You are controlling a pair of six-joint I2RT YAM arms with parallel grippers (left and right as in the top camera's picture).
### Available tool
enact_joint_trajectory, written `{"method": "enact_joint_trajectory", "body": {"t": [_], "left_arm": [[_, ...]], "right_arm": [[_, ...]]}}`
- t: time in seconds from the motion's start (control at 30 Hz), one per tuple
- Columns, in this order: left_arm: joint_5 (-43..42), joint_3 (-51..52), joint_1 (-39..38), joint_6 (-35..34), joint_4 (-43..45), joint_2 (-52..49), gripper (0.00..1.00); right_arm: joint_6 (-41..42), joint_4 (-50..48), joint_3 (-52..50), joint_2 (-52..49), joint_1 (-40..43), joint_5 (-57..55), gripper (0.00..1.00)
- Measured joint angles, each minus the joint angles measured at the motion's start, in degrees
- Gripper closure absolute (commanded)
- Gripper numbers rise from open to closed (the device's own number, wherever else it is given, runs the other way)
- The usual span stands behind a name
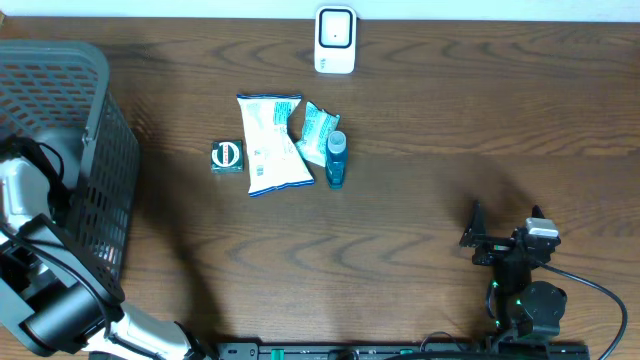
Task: Scan the item barcode
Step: 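Reach the left gripper into the basket and grasp the orange pack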
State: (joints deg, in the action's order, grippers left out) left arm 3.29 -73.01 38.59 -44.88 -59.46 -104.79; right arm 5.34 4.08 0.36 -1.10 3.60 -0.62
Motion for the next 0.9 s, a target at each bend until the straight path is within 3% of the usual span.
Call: {"method": "enact_joint_trajectory", "body": {"t": [0.2, 0.3, 0.37, 0.7, 0.77, 0.9], "left_arm": [[0.00, 1.77, -0.02, -0.13, 0.35, 0.00, 0.01], [-0.04, 2.08, -0.02, -0.44, 0.39, 0.00, 0.19], [-0.11, 2.21, -0.02, -0.22, 0.37, 0.00, 0.24], [-0.02, 3.69, -0.02, -0.28, 2.05, 0.00, 0.24], [0.04, 4.46, -0.02, -0.31, 2.84, 0.00, 0.29], [0.98, 4.98, 0.00, -0.37, 2.62, 0.11, 0.57]], "right_arm": [[-0.02, 0.00, 0.00, 0.00, 0.00, 0.00, 0.01], [0.00, 0.00, 0.00, 0.00, 0.00, 0.00, 0.01], [-0.02, 0.00, 0.00, 0.00, 0.00, 0.00, 0.01], [-0.02, 0.00, 0.00, 0.00, 0.00, 0.00, 0.01], [-0.02, 0.00, 0.00, 0.00, 0.00, 0.00, 0.01], [-0.02, 0.00, 0.00, 0.00, 0.00, 0.00, 0.01]]}}
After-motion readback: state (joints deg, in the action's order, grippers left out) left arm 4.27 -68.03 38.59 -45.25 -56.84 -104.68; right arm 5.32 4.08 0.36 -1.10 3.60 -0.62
